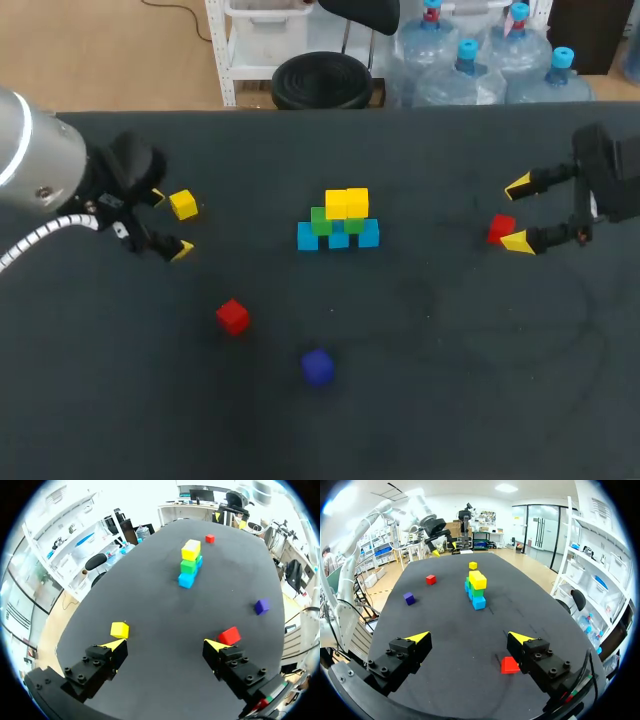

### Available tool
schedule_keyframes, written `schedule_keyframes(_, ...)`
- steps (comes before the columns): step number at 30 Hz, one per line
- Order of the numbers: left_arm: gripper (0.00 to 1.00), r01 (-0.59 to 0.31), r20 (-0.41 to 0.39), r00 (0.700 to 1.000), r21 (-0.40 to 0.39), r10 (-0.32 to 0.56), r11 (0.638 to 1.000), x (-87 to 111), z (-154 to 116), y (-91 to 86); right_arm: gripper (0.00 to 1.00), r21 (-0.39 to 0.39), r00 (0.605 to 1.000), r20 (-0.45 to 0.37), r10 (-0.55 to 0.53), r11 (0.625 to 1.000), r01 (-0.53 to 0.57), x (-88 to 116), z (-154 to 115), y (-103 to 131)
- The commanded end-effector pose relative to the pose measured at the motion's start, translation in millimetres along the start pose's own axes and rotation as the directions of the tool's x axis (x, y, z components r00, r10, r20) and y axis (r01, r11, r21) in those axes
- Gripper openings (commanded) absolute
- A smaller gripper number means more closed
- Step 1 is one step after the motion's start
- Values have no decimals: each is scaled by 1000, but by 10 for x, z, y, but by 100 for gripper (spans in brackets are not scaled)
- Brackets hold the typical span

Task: Place the blue cubes, place green cubes on the blue cubes, place the yellow cubes on the green cubes, then place the red cubes on the yellow cubes, and place purple cube on the red cubes.

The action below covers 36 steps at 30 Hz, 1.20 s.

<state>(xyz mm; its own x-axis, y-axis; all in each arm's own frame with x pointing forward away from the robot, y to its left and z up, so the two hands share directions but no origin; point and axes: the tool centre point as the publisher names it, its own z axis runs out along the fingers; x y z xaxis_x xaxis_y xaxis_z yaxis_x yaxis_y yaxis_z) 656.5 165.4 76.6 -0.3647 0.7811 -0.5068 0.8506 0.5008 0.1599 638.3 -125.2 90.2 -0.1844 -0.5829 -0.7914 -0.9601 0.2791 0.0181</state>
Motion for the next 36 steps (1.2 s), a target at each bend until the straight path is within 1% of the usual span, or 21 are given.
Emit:
schedule_keyframes(1,100,-5,-15,1000,36,6,999,3,103,262,100,0,1000,3,-1,1000,1,4,5,-2)
schedule_keyframes(4,100,-12,-28,1000,40,13,999,8,132,352,100,0,1000,3,-1,1000,1,4,5,-2)
schedule_keyframes(11,100,-26,-36,999,54,28,998,-22,284,453,100,0,1000,3,-1,1000,1,4,5,-2)
schedule_keyframes(18,100,-29,-41,999,30,30,999,-12,384,570,100,0,1000,3,-1,1000,1,4,5,-2)
schedule_keyframes(20,100,-38,-29,999,23,39,999,-6,389,588,100,0,1000,3,-1,1000,1,4,5,-2)
schedule_keyframes(21,100,-27,-44,999,24,28,999,-3,382,594,100,0,1000,3,-1,1000,1,4,5,-2)
schedule_keyframes(35,100,-27,-44,999,24,28,999,-3,382,594,100,0,1000,3,-1,1000,1,4,5,-2)
schedule_keyframes(36,100,-17,-48,999,33,18,999,26,407,530,100,0,1000,3,-1,1000,1,4,5,-2)
